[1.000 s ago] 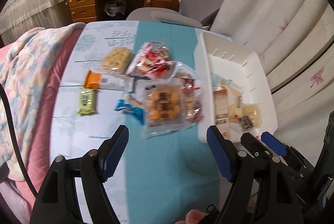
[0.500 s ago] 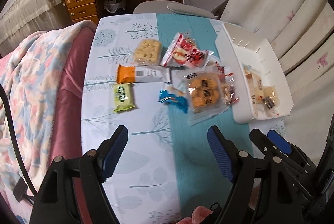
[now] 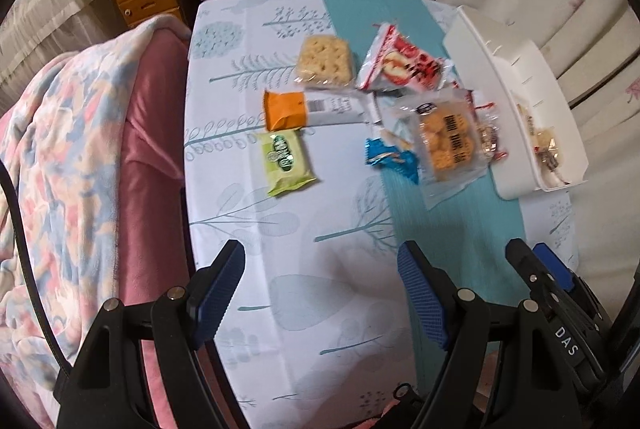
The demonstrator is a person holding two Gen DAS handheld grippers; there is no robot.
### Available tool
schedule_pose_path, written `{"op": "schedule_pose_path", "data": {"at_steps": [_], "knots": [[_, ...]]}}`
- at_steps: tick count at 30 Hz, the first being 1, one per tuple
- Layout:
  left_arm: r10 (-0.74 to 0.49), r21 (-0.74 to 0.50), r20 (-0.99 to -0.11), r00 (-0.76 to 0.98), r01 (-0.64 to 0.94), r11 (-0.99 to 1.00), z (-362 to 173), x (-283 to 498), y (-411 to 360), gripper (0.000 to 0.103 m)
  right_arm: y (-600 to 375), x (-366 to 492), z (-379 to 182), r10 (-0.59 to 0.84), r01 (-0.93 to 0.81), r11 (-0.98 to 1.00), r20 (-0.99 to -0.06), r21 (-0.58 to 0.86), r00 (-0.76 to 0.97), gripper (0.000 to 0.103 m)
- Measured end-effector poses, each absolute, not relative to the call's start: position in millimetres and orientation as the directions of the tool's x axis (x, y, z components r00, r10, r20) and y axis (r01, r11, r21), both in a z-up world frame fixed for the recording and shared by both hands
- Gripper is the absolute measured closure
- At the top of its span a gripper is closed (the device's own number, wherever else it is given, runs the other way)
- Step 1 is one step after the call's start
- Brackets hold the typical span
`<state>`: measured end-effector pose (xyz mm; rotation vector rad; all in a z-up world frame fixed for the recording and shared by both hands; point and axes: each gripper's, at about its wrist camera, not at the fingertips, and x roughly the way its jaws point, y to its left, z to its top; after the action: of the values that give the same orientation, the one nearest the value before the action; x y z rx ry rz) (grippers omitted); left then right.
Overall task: Organize snacks
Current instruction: 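Withdraw both tools from the tray toward the remaining snacks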
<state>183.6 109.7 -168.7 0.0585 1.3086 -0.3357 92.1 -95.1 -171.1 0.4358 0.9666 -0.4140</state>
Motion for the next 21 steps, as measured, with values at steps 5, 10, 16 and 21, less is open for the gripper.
{"op": "schedule_pose_path", "data": {"at_steps": [5, 10, 16, 21], "knots": [[-0.196, -0.141, -0.961, 0.194, 0.265, 0.954, -179.1, 198.8, 117.9, 0.024, -91.9, 101.3, -179.4, -0.156, 0.507, 0.844, -0.826, 0.174, 0.541, 0.040], [-0.155, -0.115, -0.971, 0.179, 0.218, 0.969, -192.4, 219.1, 126.0, 0.021, -87.5, 120.6, -188.6, -0.196, 0.475, 0.871, -0.798, 0.125, 0.570, 0.040], [-0.156, -0.135, -0.976, 0.152, 0.142, 0.981, -213.0, 243.5, 134.6, 0.021, -82.9, 148.3, -195.3, -0.268, 0.440, 0.897, -0.754, 0.031, 0.599, 0.017], [-0.129, -0.107, -0.983, 0.134, 0.162, 0.981, -231.6, 263.4, 125.2, 0.021, -83.2, 171.9, -205.2, -0.298, 0.404, 0.914, -0.739, -0.038, 0.604, 0.017]]}}
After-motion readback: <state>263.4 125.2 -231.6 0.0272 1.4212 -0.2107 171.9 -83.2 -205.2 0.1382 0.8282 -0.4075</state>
